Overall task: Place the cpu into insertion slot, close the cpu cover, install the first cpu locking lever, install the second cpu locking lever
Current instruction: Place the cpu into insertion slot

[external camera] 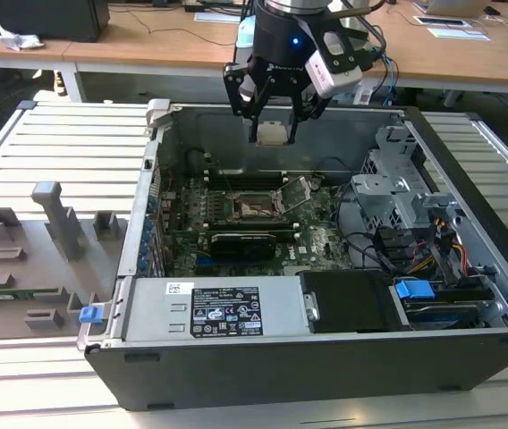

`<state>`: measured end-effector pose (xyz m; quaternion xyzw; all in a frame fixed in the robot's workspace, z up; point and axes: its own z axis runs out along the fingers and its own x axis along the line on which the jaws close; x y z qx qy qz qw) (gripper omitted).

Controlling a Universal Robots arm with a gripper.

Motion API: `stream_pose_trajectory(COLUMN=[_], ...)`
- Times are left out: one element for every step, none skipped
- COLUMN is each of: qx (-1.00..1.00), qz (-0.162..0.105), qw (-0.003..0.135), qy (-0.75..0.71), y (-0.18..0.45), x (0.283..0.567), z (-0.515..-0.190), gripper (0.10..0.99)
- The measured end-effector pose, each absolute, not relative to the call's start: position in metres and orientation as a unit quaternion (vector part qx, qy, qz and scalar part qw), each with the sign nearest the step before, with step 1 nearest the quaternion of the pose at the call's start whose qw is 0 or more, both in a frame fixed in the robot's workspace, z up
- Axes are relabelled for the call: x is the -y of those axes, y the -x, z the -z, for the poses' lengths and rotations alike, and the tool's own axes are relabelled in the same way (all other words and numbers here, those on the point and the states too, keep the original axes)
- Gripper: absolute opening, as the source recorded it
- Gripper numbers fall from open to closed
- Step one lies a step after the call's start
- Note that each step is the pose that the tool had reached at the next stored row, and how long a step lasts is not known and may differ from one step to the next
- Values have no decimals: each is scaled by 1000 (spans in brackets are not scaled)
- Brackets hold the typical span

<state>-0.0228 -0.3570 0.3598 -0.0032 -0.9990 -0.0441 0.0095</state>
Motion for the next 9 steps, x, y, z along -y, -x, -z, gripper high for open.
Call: stream_pose_trajectory(qx=[999, 999, 999, 999, 999, 999, 999, 999, 999], qz=[44, 44, 44, 44, 44, 44, 44, 44, 44], qw=[10, 9, 9, 10, 10, 10, 10, 10, 10], qy=[3, 3, 3, 3, 3, 3, 3, 3, 3], y=[23, 23, 23, 23, 23, 23, 23, 23, 23], x=[357, 357, 357, 357, 357, 357, 357, 357, 357], z=[-359, -359, -359, -358, -358, -357, -356, -355, -355], gripper=[545, 545, 545, 545, 545, 545, 545, 545, 545])
